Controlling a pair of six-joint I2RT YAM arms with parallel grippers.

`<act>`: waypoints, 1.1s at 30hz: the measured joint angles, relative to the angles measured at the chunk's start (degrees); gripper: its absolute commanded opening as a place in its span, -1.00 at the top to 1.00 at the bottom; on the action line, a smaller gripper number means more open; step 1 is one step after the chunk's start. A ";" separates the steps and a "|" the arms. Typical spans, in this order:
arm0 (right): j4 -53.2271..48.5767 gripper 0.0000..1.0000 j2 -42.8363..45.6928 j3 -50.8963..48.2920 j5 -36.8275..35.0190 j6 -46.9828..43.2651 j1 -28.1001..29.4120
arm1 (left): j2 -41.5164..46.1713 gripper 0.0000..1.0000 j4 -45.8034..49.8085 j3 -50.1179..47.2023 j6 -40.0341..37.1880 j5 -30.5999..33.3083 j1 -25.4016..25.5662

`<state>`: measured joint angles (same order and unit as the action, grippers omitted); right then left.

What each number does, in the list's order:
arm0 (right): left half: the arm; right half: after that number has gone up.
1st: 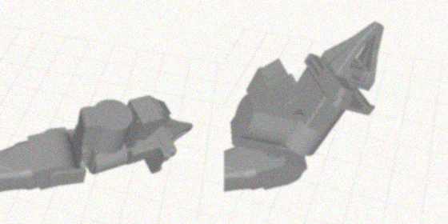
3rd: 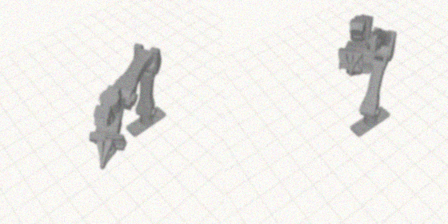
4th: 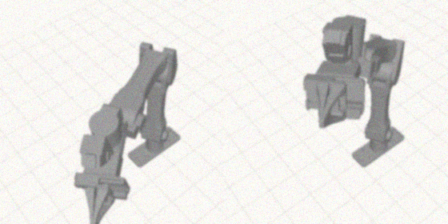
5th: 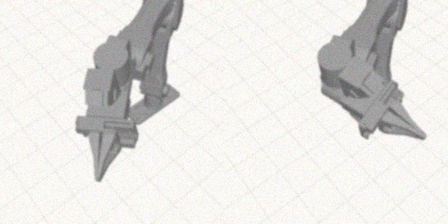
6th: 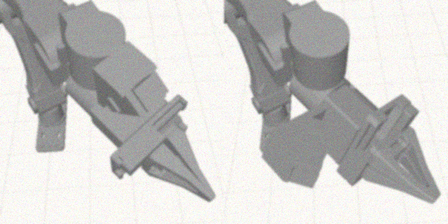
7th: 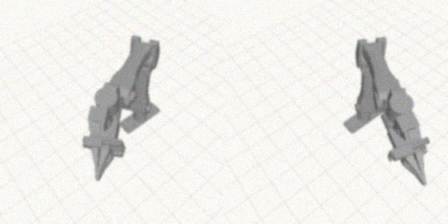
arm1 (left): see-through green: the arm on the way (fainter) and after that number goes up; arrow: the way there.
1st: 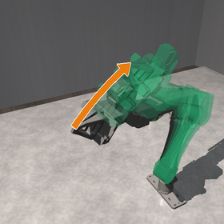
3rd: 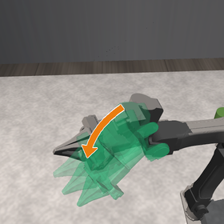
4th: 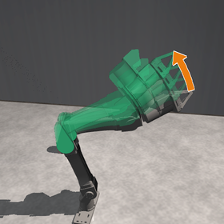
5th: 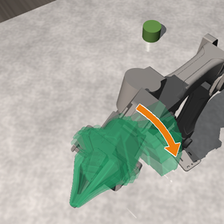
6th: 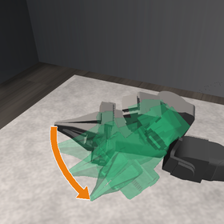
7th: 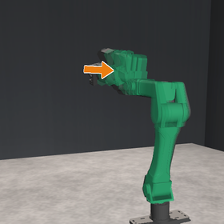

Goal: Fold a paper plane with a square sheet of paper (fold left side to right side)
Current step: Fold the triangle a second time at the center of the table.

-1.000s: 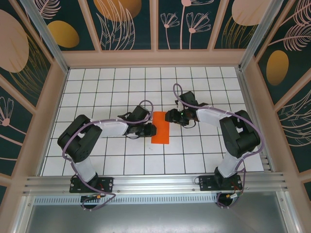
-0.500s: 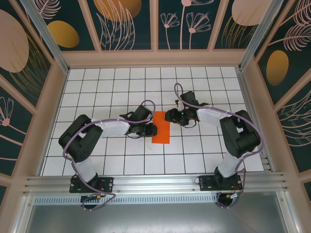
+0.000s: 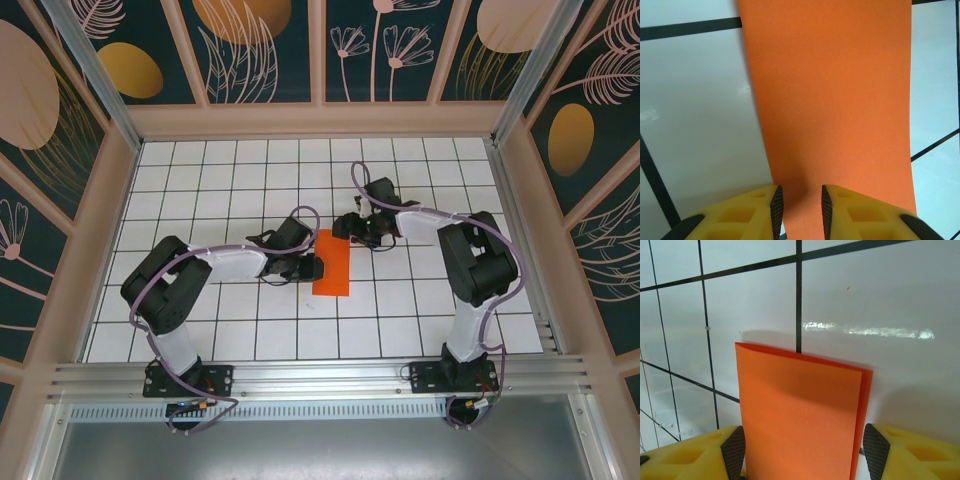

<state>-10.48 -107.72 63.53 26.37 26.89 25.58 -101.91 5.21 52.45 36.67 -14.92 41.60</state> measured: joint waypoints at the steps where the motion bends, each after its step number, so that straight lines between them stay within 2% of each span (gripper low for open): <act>1: 0.04 -0.33 -0.35 0.15 0.02 0.00 -0.07 | 0.00 0.40 0.00 0.00 0.00 0.00 0.00; 13: 2.54 -0.08 -1.09 0.00 1.44 0.68 -0.33 | 0.00 0.41 -0.02 0.00 0.00 0.00 0.00; 20: 3.34 -0.06 -0.83 -1.18 2.64 0.68 -0.33 | -0.02 0.41 -0.02 0.00 0.00 0.02 0.00; 28: 5.60 0.01 2.56 -7.54 6.51 1.73 -0.31 | -0.02 0.40 -0.04 0.00 0.00 0.02 0.00; 33: 7.15 0.08 4.74 -10.84 8.22 3.13 -0.07 | 0.07 0.27 -0.09 0.00 -0.07 0.00 0.00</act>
<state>-3.33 -102.98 52.69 34.59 30.02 25.52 -101.84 5.13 52.45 36.60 -14.92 41.60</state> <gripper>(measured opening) 0.480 0.328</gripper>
